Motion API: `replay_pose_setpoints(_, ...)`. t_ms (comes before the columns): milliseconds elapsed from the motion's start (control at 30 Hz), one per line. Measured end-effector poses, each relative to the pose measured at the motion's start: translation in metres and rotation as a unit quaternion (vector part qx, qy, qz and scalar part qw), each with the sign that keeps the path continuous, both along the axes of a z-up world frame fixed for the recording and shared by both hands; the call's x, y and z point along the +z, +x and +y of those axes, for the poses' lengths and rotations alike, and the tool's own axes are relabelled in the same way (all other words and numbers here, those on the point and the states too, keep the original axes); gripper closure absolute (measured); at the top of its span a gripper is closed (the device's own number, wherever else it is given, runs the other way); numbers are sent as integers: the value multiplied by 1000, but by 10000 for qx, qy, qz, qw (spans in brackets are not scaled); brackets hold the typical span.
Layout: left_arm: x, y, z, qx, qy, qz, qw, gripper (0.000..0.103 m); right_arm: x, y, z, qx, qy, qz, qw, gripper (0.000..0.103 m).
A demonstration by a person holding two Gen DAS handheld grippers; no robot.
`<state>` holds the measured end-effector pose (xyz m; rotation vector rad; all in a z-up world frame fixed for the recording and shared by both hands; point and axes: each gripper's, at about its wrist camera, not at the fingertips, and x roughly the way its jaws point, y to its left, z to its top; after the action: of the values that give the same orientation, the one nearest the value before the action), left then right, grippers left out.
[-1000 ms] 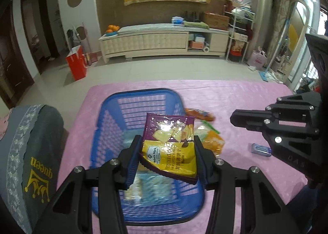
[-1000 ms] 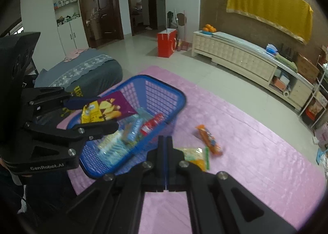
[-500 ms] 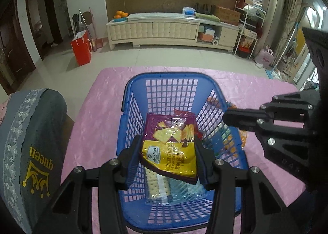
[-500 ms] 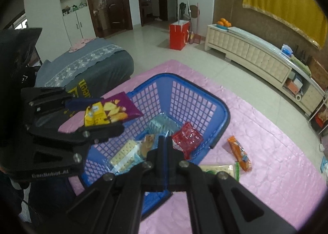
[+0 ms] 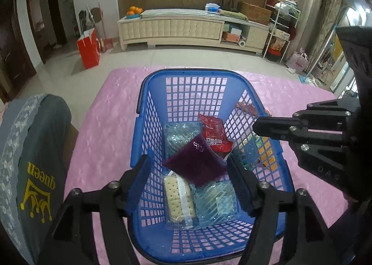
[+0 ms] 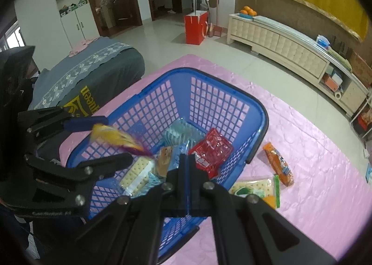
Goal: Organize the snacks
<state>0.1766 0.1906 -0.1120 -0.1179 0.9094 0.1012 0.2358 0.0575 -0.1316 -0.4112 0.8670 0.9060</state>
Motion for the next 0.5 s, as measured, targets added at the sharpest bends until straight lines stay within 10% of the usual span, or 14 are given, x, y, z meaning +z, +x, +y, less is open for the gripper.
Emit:
replay_pose_setpoints(133, 12, -9, -12, -64, 106, -82, 9999, 32, 11, -5, -10, -86, -13, -54, 9999, 97)
replay_pose_setpoints(300, 29, -21, -28, -119, 140, -250, 9995, 29, 32, -16, -38, -221, 192, -285, 9992, 38)
replay_pose_setpoints(500, 44, -28, -68, -391, 195, -420, 9982, 26, 53, -24, -83, -523, 343, -496, 9968, 31)
